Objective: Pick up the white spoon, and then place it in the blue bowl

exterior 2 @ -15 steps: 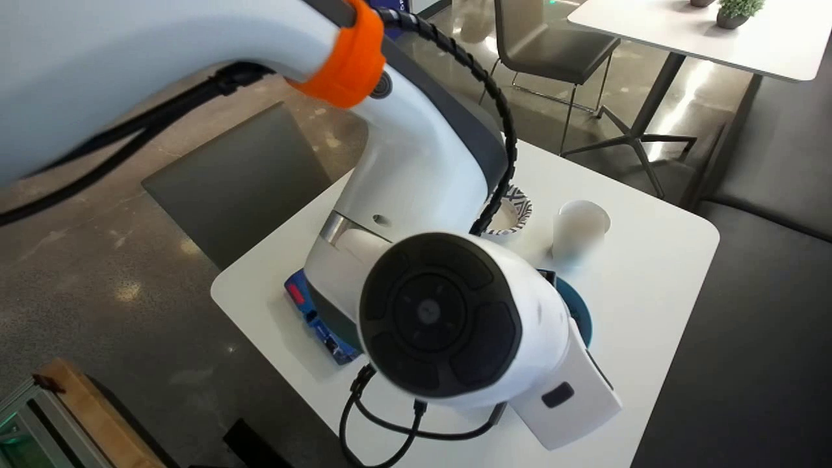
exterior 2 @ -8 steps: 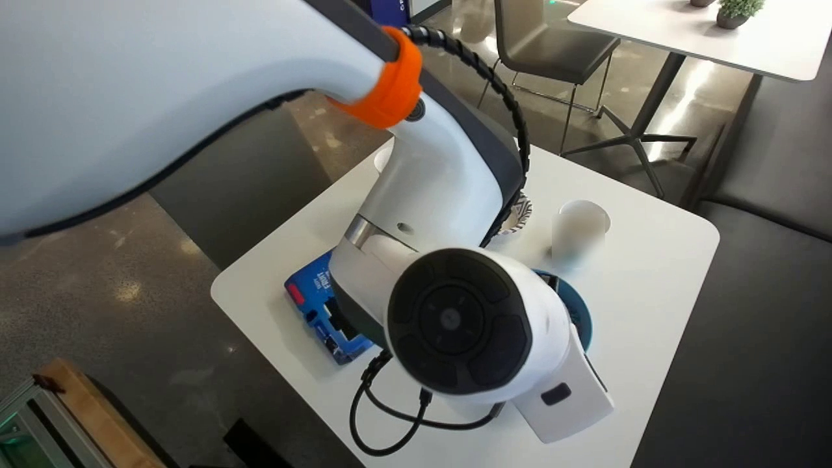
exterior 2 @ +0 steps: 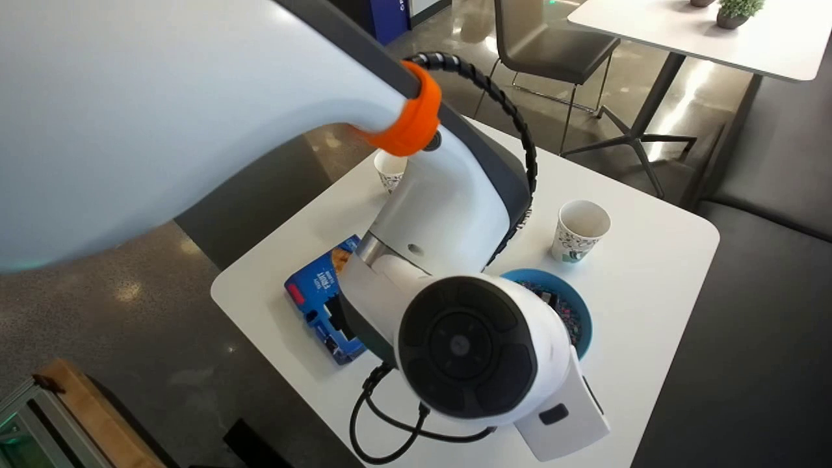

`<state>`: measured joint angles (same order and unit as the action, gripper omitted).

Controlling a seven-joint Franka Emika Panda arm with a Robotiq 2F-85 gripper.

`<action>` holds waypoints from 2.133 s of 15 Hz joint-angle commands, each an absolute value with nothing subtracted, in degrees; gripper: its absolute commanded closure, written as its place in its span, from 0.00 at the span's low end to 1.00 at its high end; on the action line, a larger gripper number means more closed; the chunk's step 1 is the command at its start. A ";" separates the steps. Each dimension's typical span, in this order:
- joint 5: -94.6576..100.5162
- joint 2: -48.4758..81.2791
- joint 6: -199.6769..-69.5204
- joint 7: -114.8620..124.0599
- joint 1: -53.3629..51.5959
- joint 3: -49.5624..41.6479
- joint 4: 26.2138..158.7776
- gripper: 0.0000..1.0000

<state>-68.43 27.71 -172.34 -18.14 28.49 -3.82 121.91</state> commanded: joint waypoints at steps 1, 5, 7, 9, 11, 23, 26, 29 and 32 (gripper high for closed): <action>-68.87 30.23 -173.41 -17.29 28.74 -4.33 121.94 0.99; -67.91 31.25 -173.63 -15.30 28.06 -5.66 122.61 0.99; -67.75 31.74 -173.57 -14.78 27.96 -6.04 122.58 0.99; -67.70 31.98 -173.61 -14.28 27.78 -6.31 122.57 0.95; -66.82 31.33 -173.65 -13.45 27.12 -7.10 123.08 0.69; -44.52 11.56 -168.54 -14.42 15.34 -19.56 140.98 0.00; -38.49 6.83 -170.53 -16.99 13.12 -19.72 145.45 0.00; -29.56 1.48 -171.53 -17.52 11.00 -20.61 150.43 0.01; -15.69 -2.80 -171.59 -15.58 13.47 -18.83 153.72 0.00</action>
